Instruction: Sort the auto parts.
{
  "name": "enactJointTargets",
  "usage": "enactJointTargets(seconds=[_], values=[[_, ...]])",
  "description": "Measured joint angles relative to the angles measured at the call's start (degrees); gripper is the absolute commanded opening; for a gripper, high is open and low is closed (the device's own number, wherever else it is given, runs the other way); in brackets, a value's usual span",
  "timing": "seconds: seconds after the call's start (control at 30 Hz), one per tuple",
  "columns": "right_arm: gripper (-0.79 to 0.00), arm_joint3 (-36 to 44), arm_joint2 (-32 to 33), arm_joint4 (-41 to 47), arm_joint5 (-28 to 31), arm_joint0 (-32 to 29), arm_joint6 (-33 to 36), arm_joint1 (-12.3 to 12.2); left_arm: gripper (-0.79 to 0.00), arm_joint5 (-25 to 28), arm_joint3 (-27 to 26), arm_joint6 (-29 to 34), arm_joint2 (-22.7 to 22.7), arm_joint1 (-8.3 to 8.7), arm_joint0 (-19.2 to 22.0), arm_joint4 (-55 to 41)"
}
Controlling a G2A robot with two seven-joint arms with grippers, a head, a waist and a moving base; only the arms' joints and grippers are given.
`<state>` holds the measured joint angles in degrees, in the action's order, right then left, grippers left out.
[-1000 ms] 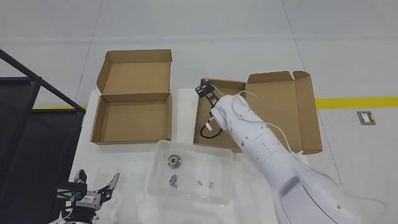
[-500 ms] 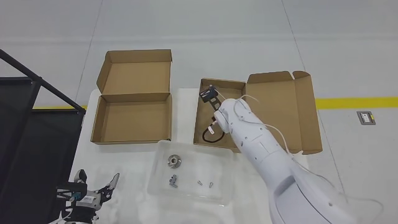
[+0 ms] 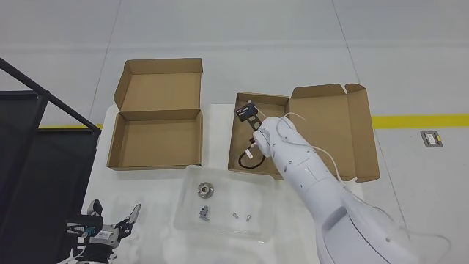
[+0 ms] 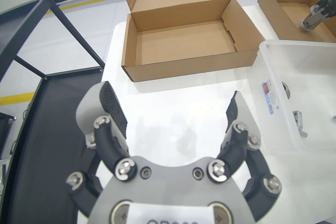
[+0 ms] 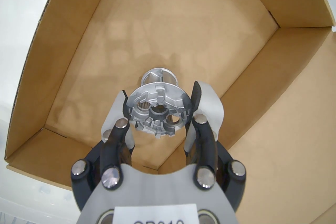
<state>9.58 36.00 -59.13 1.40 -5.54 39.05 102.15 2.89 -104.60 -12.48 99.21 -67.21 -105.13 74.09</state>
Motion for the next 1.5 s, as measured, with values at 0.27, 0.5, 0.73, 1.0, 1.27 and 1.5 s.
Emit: enactJointTargets(seconds=[0.27, 0.5, 0.73, 1.0, 1.27, 1.5], values=[[0.000, -0.2, 0.6, 0.2, 0.2, 0.1, -0.3, -0.1, 0.000, 0.0, 0.0, 0.0, 0.0, 0.00, 0.0, 0.0], [0.000, 1.0, 1.8, 1.5, 4.7, 1.1, -4.8, -0.7, 0.000, 0.0, 0.0, 0.0, 0.0, 0.00, 0.0, 0.0], [0.000, 4.0, 2.0, 0.0, 12.3, 1.6, -10.7, -1.8, 0.000, 0.0, 0.0, 0.0, 0.0, 0.00, 0.0, 0.0], [0.000, 10.7, 2.3, -3.6, 20.3, 0.6, -14.8, -4.1, 0.000, 0.0, 0.0, 0.0, 0.0, 0.00, 0.0, 0.0], [0.000, 27.7, 4.8, -9.9, 29.9, -5.2, -13.9, -9.5, 0.000, 0.0, 0.0, 0.0, 0.0, 0.00, 0.0, 0.0], [0.000, 54.4, 12.4, -14.1, 34.9, -18.0, -1.3, -15.7, 0.000, 0.0, 0.0, 0.0, 0.0, 0.00, 0.0, 0.0]])
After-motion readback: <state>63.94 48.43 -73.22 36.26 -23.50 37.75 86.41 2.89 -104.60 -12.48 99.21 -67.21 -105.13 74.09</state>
